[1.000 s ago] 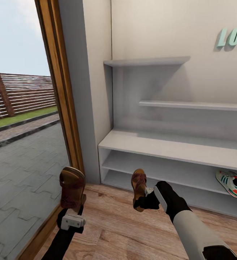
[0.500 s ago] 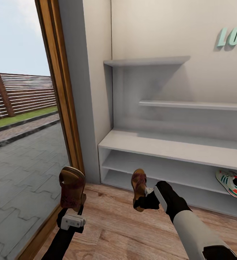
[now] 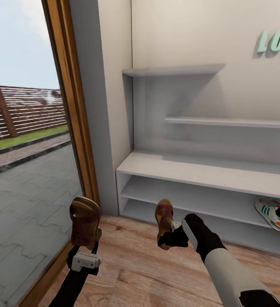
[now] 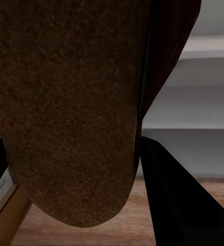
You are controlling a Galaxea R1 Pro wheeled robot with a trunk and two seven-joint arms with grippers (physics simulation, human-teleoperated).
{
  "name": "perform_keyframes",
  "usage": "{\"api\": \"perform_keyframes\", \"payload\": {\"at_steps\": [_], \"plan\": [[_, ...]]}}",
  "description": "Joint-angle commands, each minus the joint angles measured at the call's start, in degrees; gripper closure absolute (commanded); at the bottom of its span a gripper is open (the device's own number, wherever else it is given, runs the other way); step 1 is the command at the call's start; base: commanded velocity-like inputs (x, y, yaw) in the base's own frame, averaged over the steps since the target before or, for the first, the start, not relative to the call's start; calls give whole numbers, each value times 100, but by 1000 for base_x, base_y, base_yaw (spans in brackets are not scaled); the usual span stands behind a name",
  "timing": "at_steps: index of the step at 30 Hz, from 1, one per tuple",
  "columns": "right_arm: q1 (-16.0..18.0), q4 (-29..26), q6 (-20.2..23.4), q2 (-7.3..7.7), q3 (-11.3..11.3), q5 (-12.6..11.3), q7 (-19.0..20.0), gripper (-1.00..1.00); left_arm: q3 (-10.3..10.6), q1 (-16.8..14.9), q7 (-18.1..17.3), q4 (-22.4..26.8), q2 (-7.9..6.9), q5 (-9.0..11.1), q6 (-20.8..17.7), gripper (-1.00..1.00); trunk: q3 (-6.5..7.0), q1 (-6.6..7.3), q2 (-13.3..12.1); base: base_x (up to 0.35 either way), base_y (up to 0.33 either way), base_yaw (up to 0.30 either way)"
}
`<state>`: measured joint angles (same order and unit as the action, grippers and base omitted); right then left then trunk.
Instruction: Pick up the two gym shoes and the two sandals from the corridor floor and place them onto the hallstand (shoe rack) in the corridor, making sure they are on the rack and not on the floor. Arrange them so the two gym shoes are next to each other and the two sandals are next to each other.
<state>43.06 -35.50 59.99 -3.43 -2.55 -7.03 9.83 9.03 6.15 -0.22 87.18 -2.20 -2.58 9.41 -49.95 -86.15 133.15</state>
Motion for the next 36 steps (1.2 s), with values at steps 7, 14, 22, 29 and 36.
{"api": "perform_keyframes", "payload": {"at_steps": [7, 14, 22, 29, 36], "plan": [[1, 2, 1, 1, 0, -9, 1, 100, 4, 0, 4, 0, 0, -18, 0, 100, -126, -154, 282, 0, 0, 0], [0, 2, 1, 1, 1, -9, 1, 100, 1, 0, 4, -5, 0, -16, 0, 100, -198, -242, 443, 0, 0, 0], [0, 4, 1, 0, 0, -9, 2, 100, 1, 0, 4, -6, 0, -16, 0, 100, -198, -242, 443, 0, 0, 0], [0, 3, 1, 0, 1, -9, 2, 100, -4, 0, 7, -8, 0, -15, 0, 100, -216, -264, 483, 0, 0, 0], [-1, 4, 1, 1, 0, -9, 2, 100, -6, 0, 12, -8, 0, -14, 0, 100, -341, -418, 764, 0, 0, 0]]}}
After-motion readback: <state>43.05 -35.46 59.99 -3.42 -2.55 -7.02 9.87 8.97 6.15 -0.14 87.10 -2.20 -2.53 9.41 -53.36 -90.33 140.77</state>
